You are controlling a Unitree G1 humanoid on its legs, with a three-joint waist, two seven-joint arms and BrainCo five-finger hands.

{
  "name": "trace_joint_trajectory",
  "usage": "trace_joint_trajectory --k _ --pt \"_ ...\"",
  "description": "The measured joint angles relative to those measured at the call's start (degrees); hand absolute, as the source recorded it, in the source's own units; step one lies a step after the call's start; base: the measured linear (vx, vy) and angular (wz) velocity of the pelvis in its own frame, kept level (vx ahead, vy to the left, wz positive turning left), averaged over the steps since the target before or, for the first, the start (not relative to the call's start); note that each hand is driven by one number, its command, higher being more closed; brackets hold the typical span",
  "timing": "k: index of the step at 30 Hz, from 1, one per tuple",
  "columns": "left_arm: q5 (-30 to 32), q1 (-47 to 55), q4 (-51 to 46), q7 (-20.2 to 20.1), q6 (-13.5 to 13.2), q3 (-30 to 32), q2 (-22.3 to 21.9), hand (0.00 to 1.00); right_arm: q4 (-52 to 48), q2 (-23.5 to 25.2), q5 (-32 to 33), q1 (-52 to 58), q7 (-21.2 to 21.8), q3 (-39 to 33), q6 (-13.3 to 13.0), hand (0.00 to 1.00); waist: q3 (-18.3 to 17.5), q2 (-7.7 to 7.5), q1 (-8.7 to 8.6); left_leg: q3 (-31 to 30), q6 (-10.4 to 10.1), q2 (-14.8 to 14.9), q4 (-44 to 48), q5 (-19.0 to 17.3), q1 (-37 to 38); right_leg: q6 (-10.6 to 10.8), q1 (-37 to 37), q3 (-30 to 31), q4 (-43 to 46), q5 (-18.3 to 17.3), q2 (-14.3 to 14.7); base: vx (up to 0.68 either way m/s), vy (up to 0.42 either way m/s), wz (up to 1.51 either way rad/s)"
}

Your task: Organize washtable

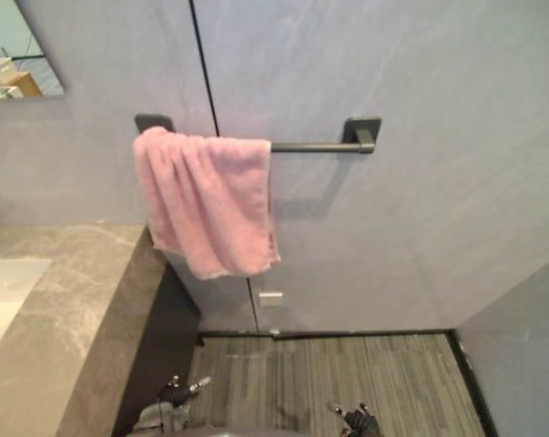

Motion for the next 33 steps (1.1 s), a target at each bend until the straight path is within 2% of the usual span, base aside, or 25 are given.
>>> trace_joint_trajectory --k 5,7,12,15,23,26,30,33 --pt "-1.0 0.3 -1.1 1.5 -0.4 -3.8 0.8 0.00 2.1 -1.7 0.0 -0.4 -1.0 -0.1 -0.4 0.00 0.1 -0.14 -0.10 -3.0 0.2 -1.0 -5.3 3.2 1.9 -0.1 0.8 -1.5 -0.9 0.6 0.1 -0.05 -0.006 0.17" --pt "-2.1 1.6 -5.5 2.6 -0.5 -5.4 0.9 0.00 2.1 -2.3 0.0 -0.6 -1.3 -0.1 -0.5 0.00 0.1 -0.23 -0.09 -4.0 0.4 -1.4 -6.8 4.0 2.0 0.0 0.4 -1.5 -1.1 0.9 0.1 -0.07 0.026 0.09" --pt "-2.3 5.0 -26.0 6.8 -2.5 -5.5 2.3 0.00 1.8 -2.8 -0.1 -0.4 -2.2 0.2 -0.9 0.00 0.3 -0.46 0.05 -5.4 0.5 -2.3 -8.8 4.8 2.3 0.0 -0.3 -0.1 -2.1 1.4 0.1 -0.05 0.046 -0.05" --pt "-2.5 5.3 -31.9 8.8 -3.8 -5.4 2.9 0.00 1.7 -2.8 -0.5 0.0 -2.2 0.3 -1.0 0.00 0.3 -0.43 0.04 -5.4 0.8 -2.6 -9.3 5.0 2.5 0.0 -0.4 0.4 -2.4 1.5 0.0 0.00 0.032 -0.04" --pt "-2.5 4.4 -41.4 11.8 -4.4 -5.5 3.6 0.00 -0.7 -3.2 -0.8 0.7 -2.2 1.8 -1.8 0.00 0.5 -0.30 -0.12 -5.9 1.0 -2.3 -9.9 5.1 3.4 -0.1 0.7 1.0 -4.0 2.0 0.5 0.03 -0.014 -0.05" --pt "-2.5 1.7 -41.5 12.8 -4.4 -5.6 5.0 0.00 -0.7 -3.1 -1.0 0.7 -2.1 2.9 -1.9 0.00 0.5 -0.34 -0.32 -5.9 0.9 -2.0 -9.9 5.1 3.4 -0.4 0.8 1.4 -4.4 2.3 0.9 0.02 -0.033 -0.07" --pt "-1.9 -1.4 -41.5 14.2 -4.4 -5.7 7.3 0.00 -0.7 -3.1 -2.5 0.8 -2.1 3.0 -1.9 0.00 0.6 -0.52 -1.59 -5.4 0.6 -1.8 -10.0 4.8 3.5 -0.5 0.9 1.9 -5.0 2.8 1.1 -0.01 -0.010 -0.07" --pt "-1.8 -4.7 -41.3 15.5 -4.4 -7.0 9.7 0.00 -0.6 -3.2 -2.6 1.3 -2.1 4.2 -1.9 0.00 1.1 -1.18 -1.56 -4.2 0.3 -1.4 -10.1 4.6 3.4 -0.5 0.4 3.1 -5.6 3.2 1.4 -0.03 -0.003 -0.17"
